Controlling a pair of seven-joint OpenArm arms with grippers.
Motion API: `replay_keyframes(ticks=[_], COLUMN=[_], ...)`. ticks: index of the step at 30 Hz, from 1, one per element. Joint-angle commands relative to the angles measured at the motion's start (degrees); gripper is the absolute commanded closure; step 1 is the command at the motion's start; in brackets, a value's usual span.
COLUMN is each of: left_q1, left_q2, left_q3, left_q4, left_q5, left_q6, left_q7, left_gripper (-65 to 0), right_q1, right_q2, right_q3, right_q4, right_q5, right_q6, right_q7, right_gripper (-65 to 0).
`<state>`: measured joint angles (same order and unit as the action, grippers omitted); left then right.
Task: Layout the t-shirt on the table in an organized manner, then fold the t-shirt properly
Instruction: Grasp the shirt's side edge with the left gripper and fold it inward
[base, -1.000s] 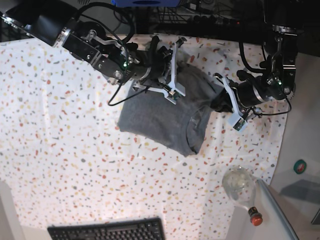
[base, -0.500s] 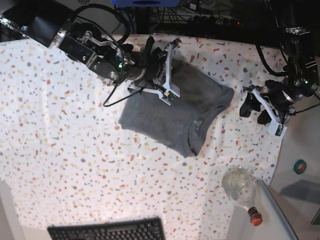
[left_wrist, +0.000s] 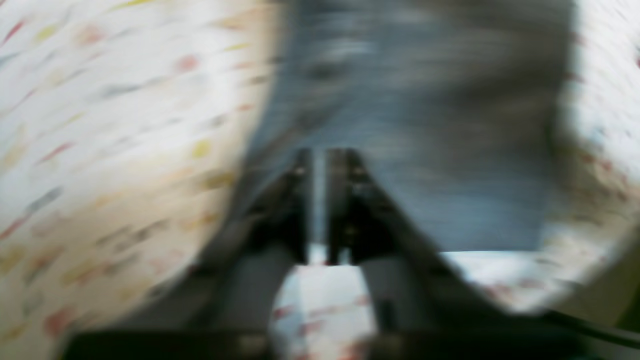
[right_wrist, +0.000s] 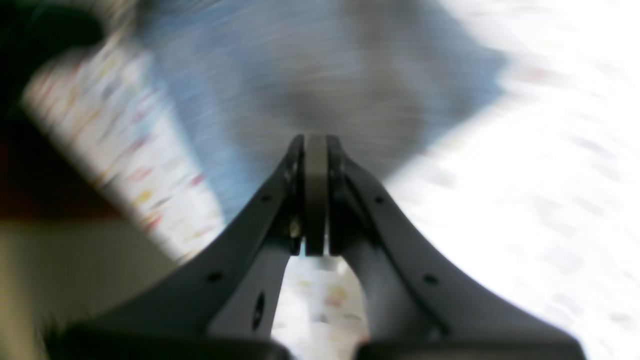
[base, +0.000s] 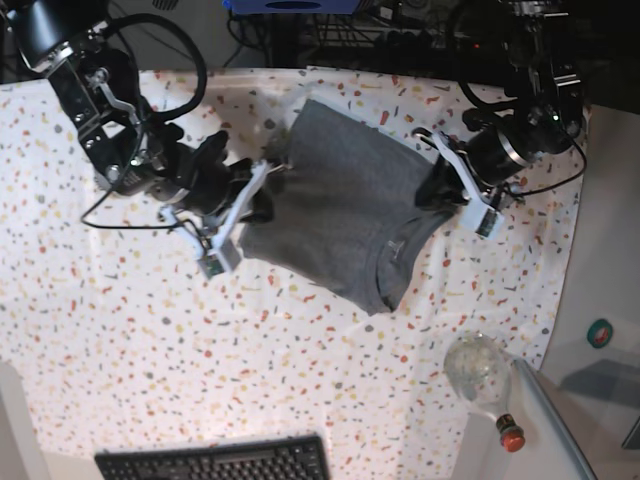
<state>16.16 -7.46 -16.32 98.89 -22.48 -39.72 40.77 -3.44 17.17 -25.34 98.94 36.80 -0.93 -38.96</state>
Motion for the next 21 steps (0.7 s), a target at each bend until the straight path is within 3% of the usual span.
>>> replay_keyframes(ticks=[1,7,14,21], left_q1=[-0.6,-9.5,-20.7,-25.5], left_q2=[0.2,1.6,1.7,1.2], left_q3=[0.4,1.3,1.8,1.2], left_q4=[2.3,-8.1,-22.9,-33.4], left_q5=[-0.3,-0.2,-0.2,-0.5], left_q6=[-0.3,-0.3,-0.3,-0.3], left_q7=[-1.4,-1.4,-1.6,-1.7], left_gripper=[0.0,0.0,0.0,0.0], right_q1=[0.1,0.6,2.6,2.3], right_q2=[0.2,0.3,-2.1,-1.8], right_q3=[2.4,4.6,4.5,4.6], right_q4=[1.2,1.1,-3.9,-4.3], right_q5=[0.6,0.6,0.6,0.6], right_q6=[0.6,0.6,0.7,0.7], right_q7=[1.0,0.9,0.9,0.9], right_gripper=[0.0,0.0,0.0,0.0])
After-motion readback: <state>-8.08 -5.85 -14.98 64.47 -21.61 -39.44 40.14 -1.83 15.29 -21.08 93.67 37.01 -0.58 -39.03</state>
